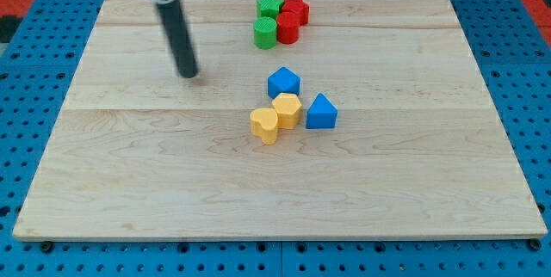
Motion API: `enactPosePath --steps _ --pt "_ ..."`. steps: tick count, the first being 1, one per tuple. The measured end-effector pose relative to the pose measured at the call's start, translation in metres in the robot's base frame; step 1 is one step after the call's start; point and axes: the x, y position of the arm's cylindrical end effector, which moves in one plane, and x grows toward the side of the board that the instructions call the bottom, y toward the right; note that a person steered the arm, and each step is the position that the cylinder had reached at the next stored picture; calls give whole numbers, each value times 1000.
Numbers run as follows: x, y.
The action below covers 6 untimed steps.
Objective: Push the red star and green star to the top left side of the green circle
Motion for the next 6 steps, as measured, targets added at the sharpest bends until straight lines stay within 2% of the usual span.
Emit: enactPosePath --steps 3,4,5,6 --pt "-47 178" --pt "-81 207" --pt "-101 203" --pt "-103 167"
